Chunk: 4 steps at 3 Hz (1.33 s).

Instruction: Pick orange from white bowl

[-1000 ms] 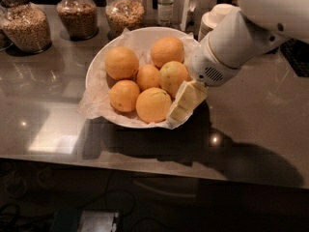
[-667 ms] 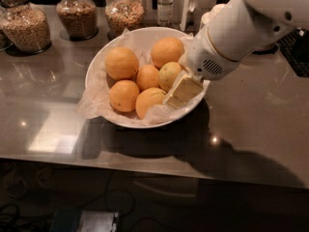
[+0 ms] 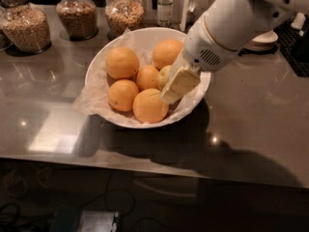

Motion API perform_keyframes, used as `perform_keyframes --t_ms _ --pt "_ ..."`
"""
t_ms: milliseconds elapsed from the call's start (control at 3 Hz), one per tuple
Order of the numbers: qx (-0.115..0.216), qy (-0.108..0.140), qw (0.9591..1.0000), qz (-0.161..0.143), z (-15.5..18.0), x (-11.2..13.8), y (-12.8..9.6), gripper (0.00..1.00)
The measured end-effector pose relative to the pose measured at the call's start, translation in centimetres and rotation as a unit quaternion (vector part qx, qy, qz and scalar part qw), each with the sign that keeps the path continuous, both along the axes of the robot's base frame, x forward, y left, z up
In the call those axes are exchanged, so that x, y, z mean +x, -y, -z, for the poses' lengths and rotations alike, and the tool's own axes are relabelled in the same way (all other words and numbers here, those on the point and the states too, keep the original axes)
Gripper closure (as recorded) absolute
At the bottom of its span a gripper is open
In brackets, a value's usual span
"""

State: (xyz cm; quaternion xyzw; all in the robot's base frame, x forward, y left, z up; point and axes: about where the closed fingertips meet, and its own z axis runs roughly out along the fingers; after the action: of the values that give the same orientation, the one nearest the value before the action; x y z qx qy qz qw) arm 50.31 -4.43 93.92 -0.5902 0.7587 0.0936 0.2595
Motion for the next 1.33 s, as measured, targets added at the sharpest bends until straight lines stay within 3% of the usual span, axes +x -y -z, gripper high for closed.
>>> perform_keyframes --t_ms 333,667,1000,1333 --pt "0.000 0.000 1.0000 0.000 -0.1 0.0 0.0 0.38" --pt "0.008 0.001 0.9988 0.048 0.5 3.3 0.7 0.26" --pt "0.016 0.008 0.9919 0.126 0.5 5.8 1.9 0.28" --pt "0.022 0.005 0.9855 0.168 1.2 6.6 2.2 0.46"
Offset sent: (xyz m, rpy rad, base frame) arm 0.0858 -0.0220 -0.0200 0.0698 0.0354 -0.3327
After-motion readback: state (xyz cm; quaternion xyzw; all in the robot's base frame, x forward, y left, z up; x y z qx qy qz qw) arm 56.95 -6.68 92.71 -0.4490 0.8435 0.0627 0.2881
